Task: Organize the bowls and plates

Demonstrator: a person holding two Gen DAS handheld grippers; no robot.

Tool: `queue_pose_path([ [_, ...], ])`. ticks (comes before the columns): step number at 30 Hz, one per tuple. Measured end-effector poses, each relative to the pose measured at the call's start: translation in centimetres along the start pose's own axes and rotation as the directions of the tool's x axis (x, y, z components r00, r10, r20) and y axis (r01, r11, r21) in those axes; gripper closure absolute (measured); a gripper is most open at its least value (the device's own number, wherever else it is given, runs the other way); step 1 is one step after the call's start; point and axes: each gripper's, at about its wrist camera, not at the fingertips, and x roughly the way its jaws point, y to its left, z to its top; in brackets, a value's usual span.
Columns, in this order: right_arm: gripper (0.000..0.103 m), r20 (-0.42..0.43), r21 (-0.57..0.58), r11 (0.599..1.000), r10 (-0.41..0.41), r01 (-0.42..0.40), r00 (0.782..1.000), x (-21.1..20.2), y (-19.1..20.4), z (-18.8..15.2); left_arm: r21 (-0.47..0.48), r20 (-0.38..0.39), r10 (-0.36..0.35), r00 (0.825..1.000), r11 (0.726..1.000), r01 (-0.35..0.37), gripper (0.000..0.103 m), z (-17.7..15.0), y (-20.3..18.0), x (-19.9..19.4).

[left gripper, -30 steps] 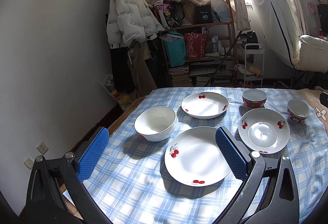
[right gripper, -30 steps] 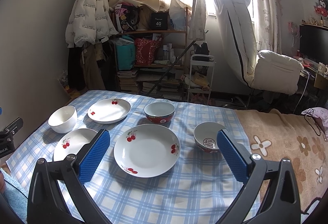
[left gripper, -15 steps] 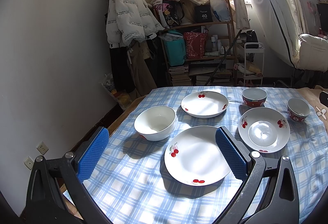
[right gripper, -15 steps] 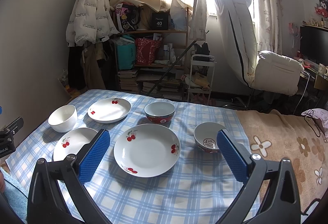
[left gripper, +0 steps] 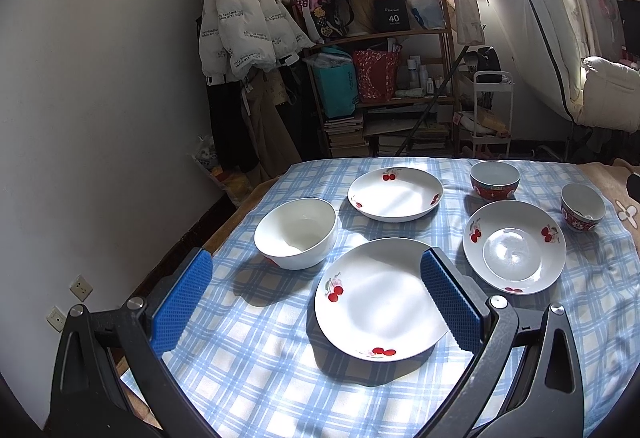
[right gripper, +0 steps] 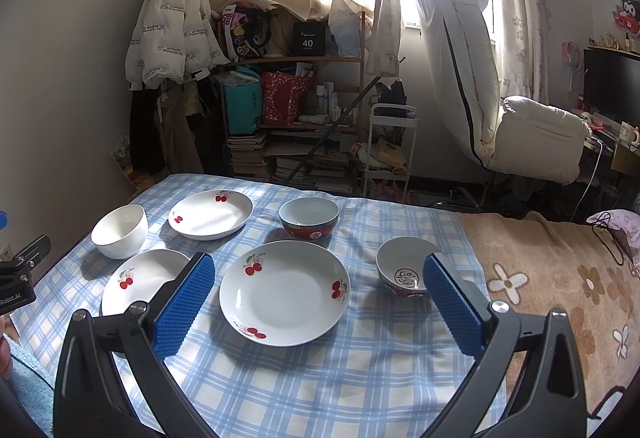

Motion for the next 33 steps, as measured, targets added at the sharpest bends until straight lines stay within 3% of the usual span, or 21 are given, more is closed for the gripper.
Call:
queue_pose_path([
  [11,0.000,-0.014,0.025,0.999,-0.024,0.025,1.000,2.7,-1.1,2.1,0.041,-0.068,-0.083,0.994,0.995,0.086,0.001,4.5,-2.3,3.3],
  [23,0.000,-0.100,0.036,0.997,-0.062,0.066,0.993,8.0,-2.8,2.9,0.075,-0.155,-0.197,0.968,0.975,0.211,0.001,9.1,-7.6,10.1],
  [33,0.002,-0.170,0.094,0.994,-0.047,0.063,0.984,12.4,-4.1,2.1,0.142,-0.231,-0.257,0.938,0.945,0.294,0.001,9.7,-12.7,15.5],
])
